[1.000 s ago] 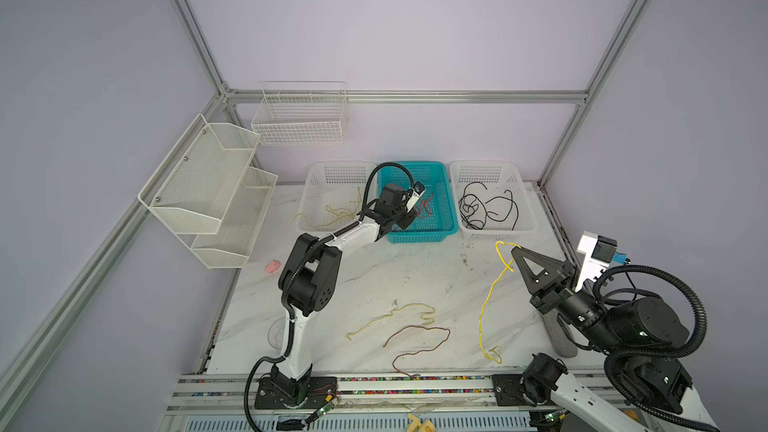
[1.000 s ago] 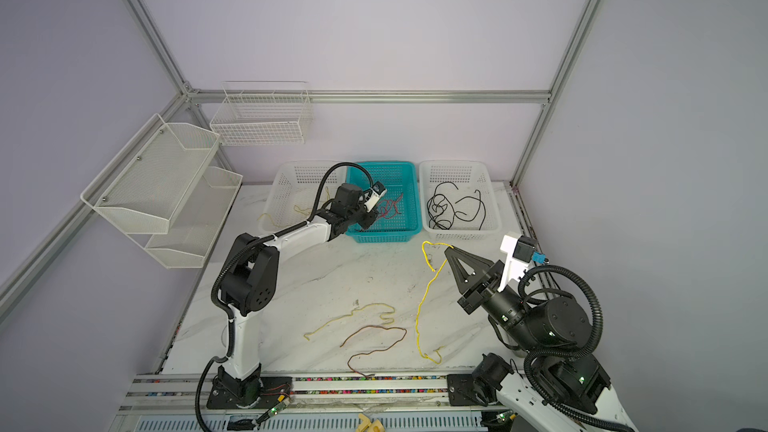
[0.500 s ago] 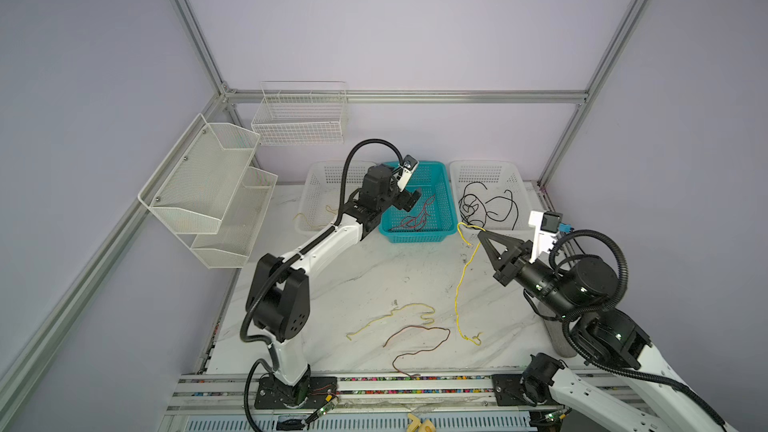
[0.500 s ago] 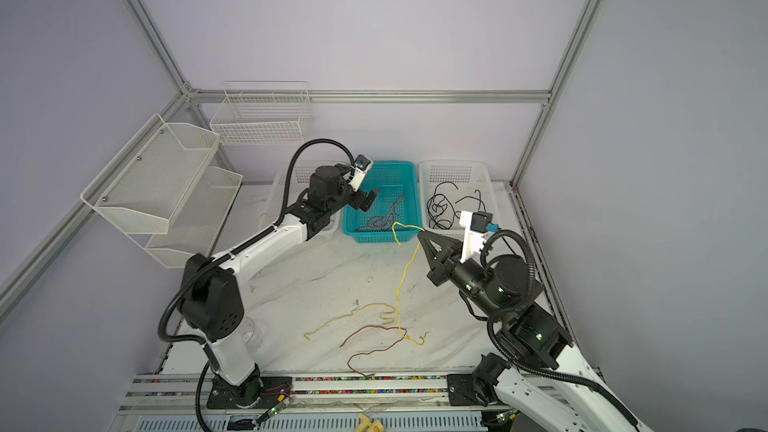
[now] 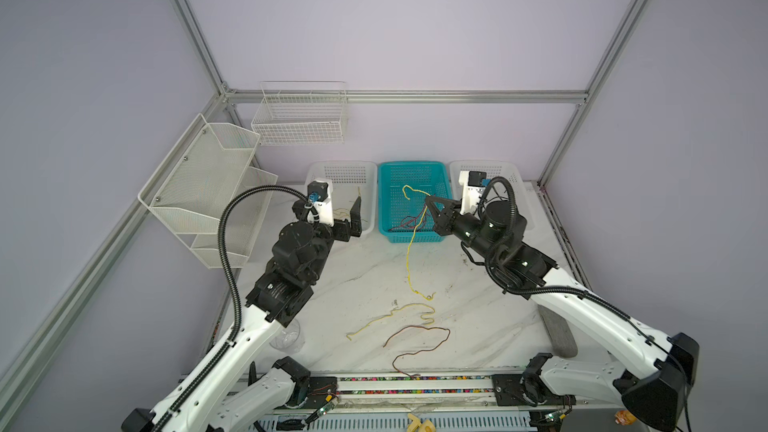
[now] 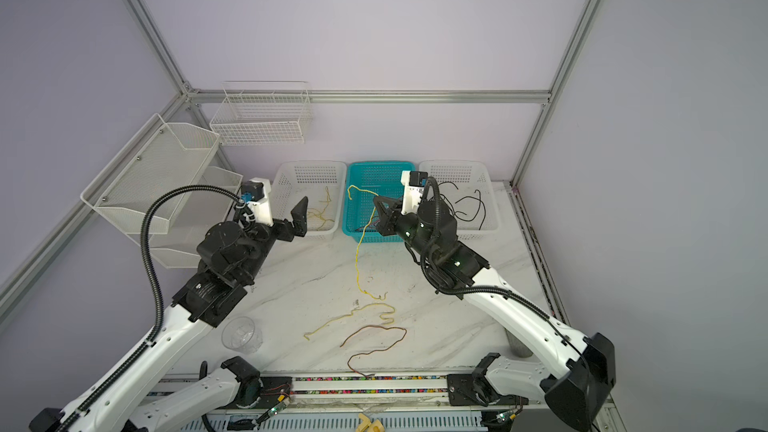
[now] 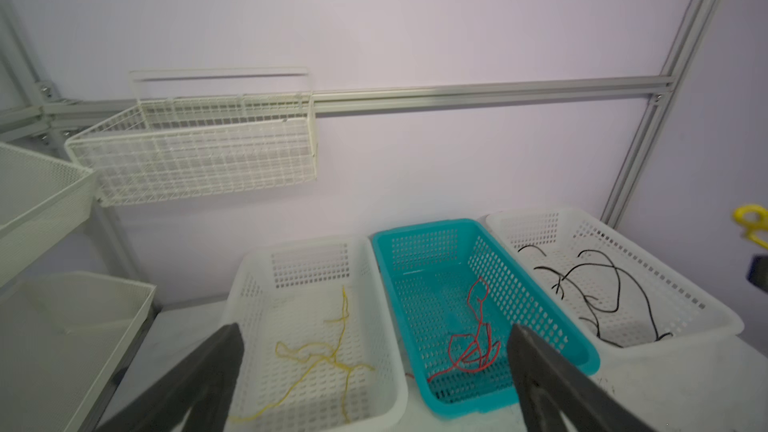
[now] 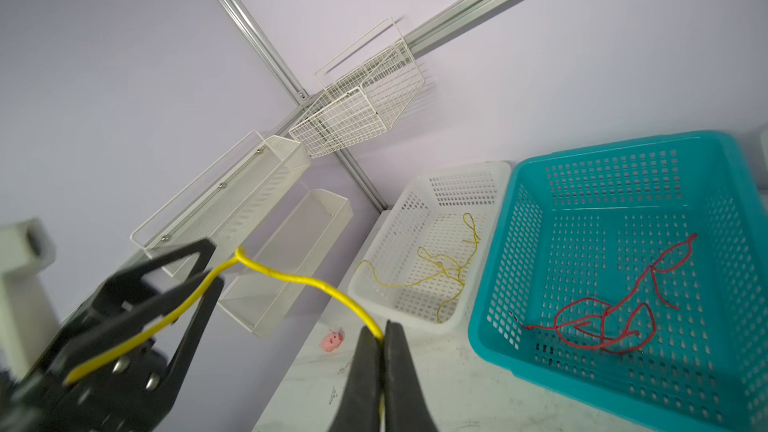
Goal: Untangle the cables
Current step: 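Carry the yellow wire toward the white basket with the right gripper while the left withdraws, then open the right gripper over the white basket to drop the yellow wire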
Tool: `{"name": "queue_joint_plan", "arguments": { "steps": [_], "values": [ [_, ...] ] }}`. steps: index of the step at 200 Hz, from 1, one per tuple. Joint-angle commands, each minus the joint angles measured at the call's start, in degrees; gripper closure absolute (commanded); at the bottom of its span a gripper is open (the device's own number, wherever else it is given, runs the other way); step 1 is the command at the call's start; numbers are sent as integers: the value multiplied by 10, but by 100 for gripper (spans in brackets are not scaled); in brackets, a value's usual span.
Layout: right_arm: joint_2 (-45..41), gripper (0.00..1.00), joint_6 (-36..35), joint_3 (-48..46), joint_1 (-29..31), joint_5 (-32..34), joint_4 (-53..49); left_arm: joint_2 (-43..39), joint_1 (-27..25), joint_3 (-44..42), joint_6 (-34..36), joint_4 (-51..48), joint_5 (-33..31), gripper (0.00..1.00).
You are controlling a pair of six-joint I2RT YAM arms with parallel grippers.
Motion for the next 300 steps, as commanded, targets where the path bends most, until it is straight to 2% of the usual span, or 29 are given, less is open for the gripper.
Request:
{"name": "queue_joint_plan", "arguments": {
  "steps": [1,29,56,73,117,158,206,264,300],
  "values": [
    [68,100,10,56,17,50,54,-75,0,-70,-26,-76,-62,0],
    [176,100,15,150,32,108,49,-166,0,-137,-30,-113,-72,0],
    [272,100,15,244,47,168,58,-216,0,-184,-59,-120,-91,0],
    [338,100,16,313,50,183,53,-223,0,-200,-76,-118,-104,0],
    [489,100,15,491,50,193,49,-192,1,-195,-61,-149,-103,0],
    [607,100,12,628,49,195,58,-232,1,-224,-56,-118,-92,0],
    [676,100,2,719,44,206,95,-241,0,-234,-54,-103,-83,0],
    [664,100,22,699,26,202,141,-249,1,-236,-56,-103,-82,0],
    [693,100,20,714,9,198,152,-249,0,-235,-58,-103,-71,0]
  ]
}}
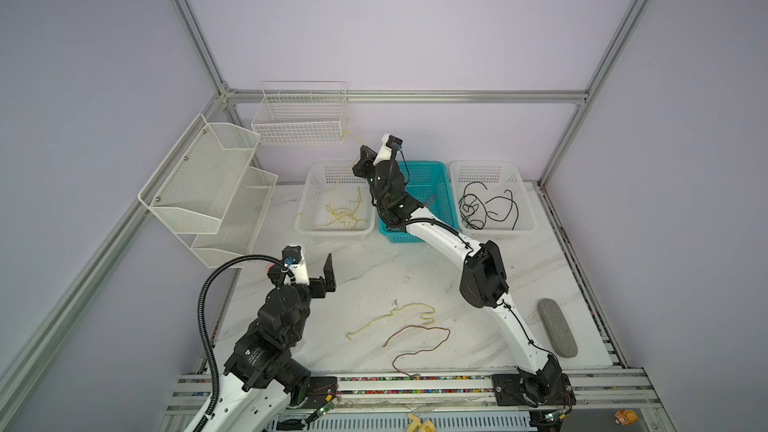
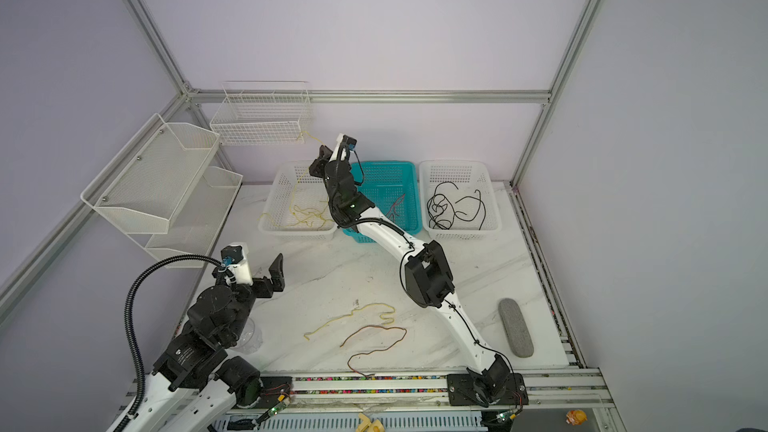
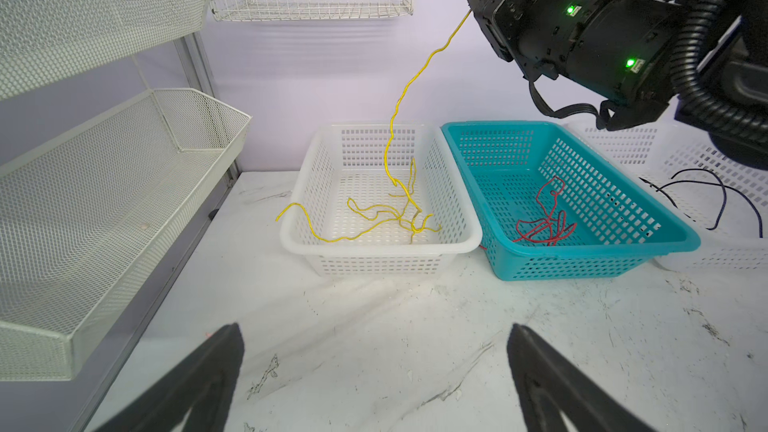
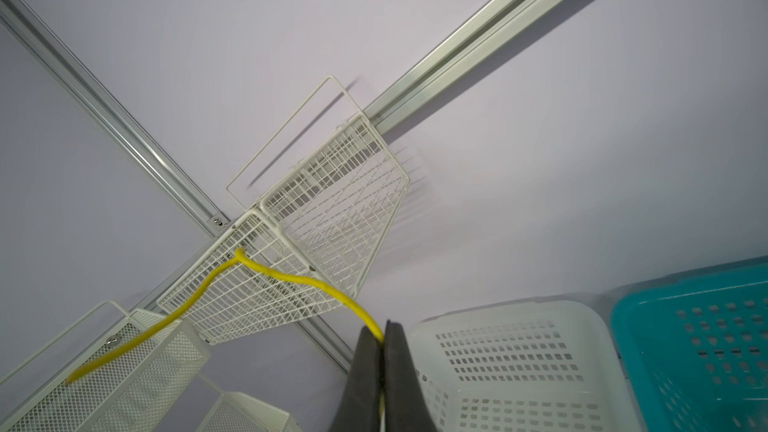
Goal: Untangle the cables
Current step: 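Open the right gripper over the white basket to drop the yellow wire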
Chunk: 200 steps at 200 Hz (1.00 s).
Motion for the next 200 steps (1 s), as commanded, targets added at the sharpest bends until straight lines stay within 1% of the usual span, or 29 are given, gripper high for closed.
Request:
{"name": "queue_joint_plan", "arguments": {
  "steps": [1,39,66,90,104,111,138,163,200],
  "values": [
    [10,100,4,14,-10,4,38,-5,0,-19,-2,24,10,1],
    [86,100,-31,80,-17,8,39,-5,0,-19,-1,25,12,0],
    [118,100,-40,85,-17,17,36,-6,0,-21,0,26,15,0],
    [138,100,-41,88,-17,19,11,-5,0,-23,1,29,18,0],
    [154,100,-39,117,-17,16,-39,-5,0,-23,2,29,20,0],
    [157,100,-35,123,-17,12,-58,-4,0,-23,2,29,20,0],
    [145,100,-32,97,-16,-18,-89,-4,0,-23,4,29,18,0],
    [138,100,-42,82,-15,-44,-111,-4,0,-25,5,30,18,0],
    [116,84,-61,75,-15,-64,-136,-1,0,-25,7,31,17,0]
  ]
}}
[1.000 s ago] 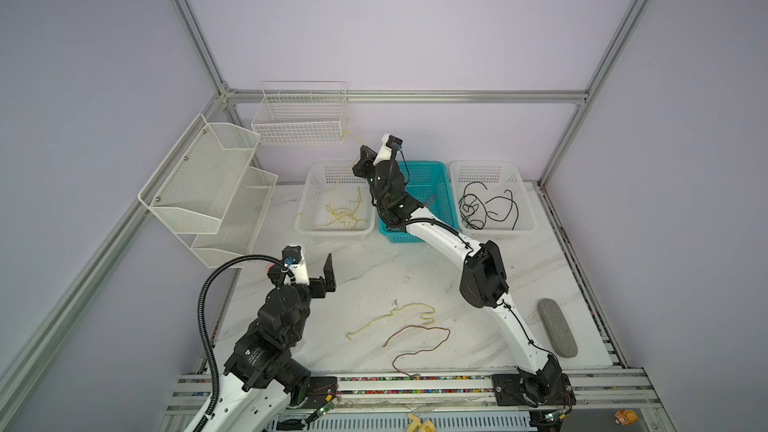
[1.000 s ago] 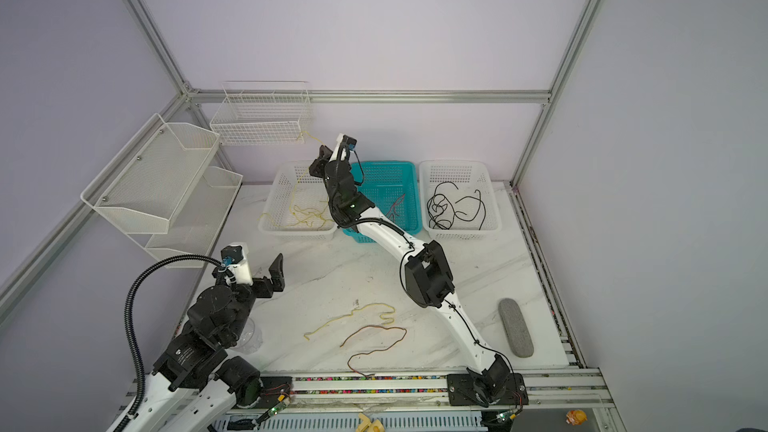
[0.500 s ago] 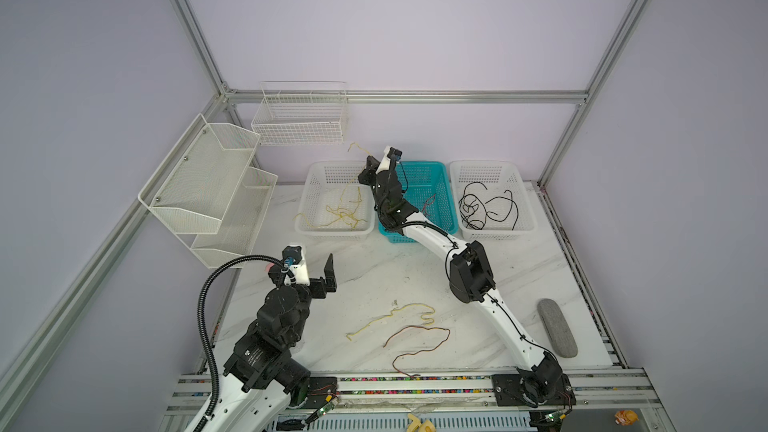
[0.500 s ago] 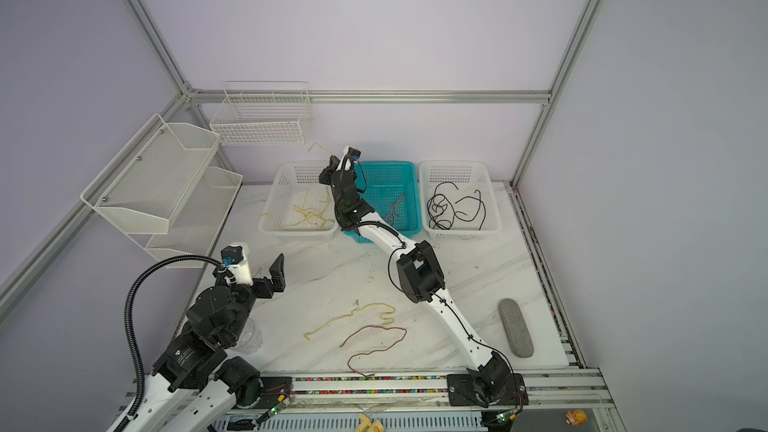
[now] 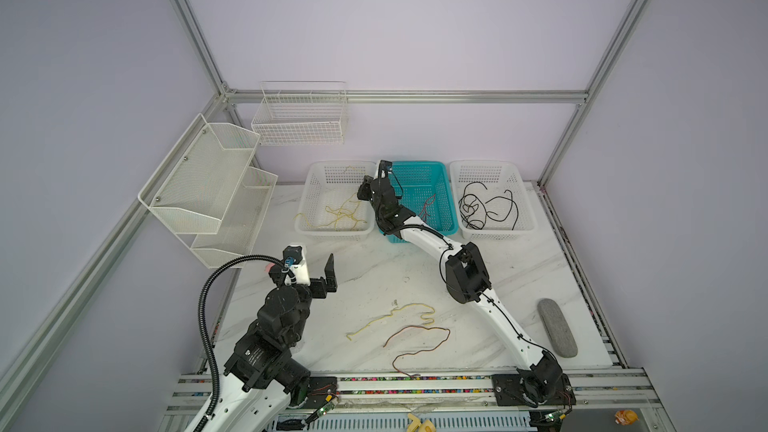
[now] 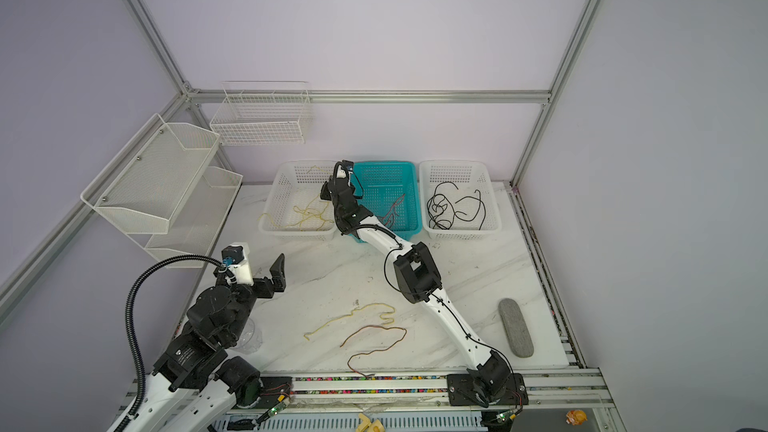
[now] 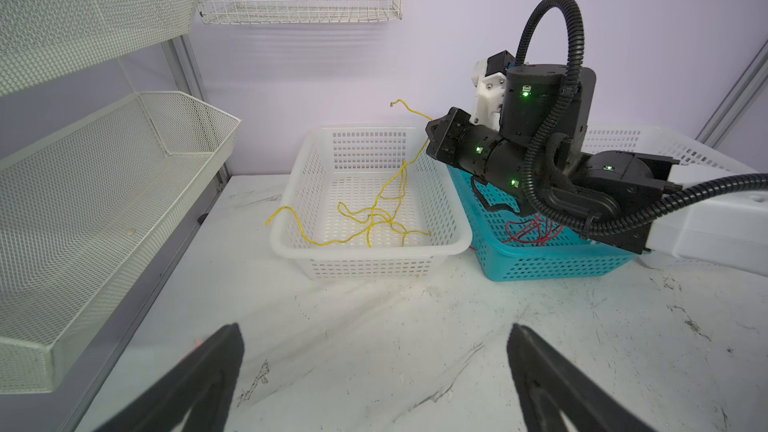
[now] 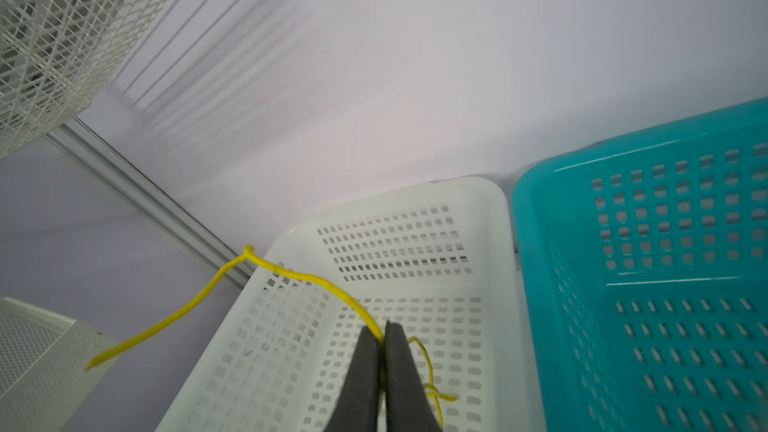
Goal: Untangle the cables
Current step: 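Open the right gripper over the white basket to drop the yellow wire, then move the open right gripper back down toward the table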
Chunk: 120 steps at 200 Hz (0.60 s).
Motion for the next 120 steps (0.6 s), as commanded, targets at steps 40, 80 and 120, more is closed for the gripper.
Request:
{"name": "queue_joint_plan", "arguments": {
  "steps": [40,80,120],
  "values": [
    [-78,71,-53,-24,6,-39,-49,0,0,-23,8,23,0,0],
    [-108,69,-70,-39,7,-59,-69,2,0,-24,9,22,-2,0],
    [-187,60,-79,-125,5,-98,-43,-1,0,-24,10,22,-4,0]
  ]
}}
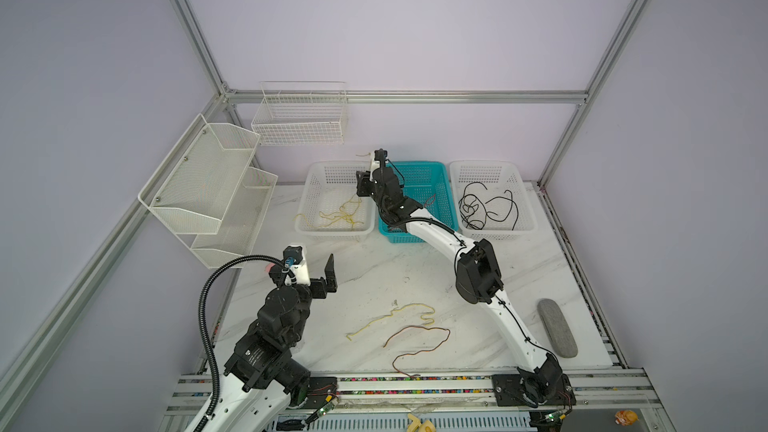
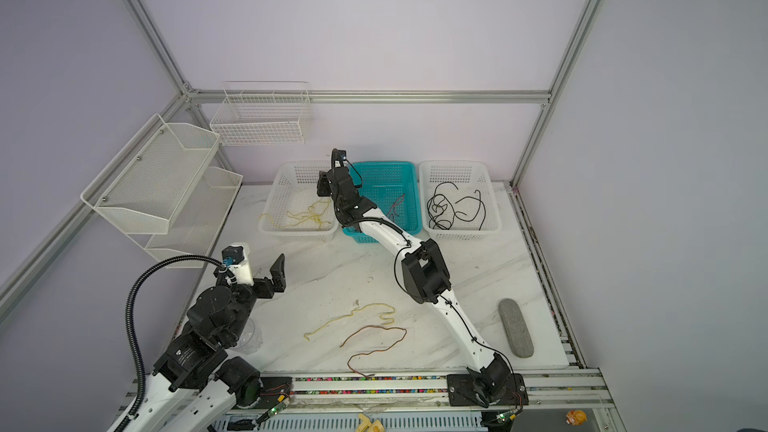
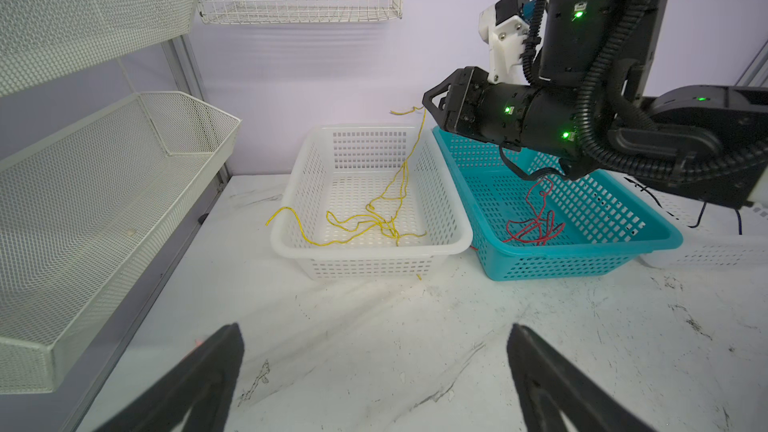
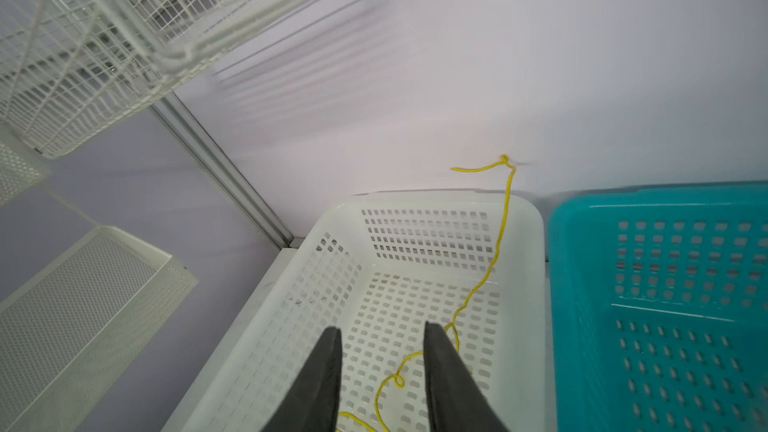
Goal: Untangle the cables
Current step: 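Move the open right gripper back down toward the table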
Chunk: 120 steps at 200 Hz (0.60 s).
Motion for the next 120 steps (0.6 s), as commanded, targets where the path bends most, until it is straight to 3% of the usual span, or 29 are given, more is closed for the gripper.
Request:
{"name": "queue_joint_plan", "arguments": {
  "steps": [1,26,57,120],
  "values": [
    [-63,60,-19,-40,2,-30,14,-1,0,-25,5,22,-3,0],
    [-107,53,-53,-83,0,-20,21,1,0,-25,6,22,-1,0],
    [-144,51,-51,-110,-13,-44,-38,1,0,-24,7,20,0,0],
    [-451,45,-61,-553,-9,-34,-14,5,-3,-29,-6,20,46,0]
  ]
}}
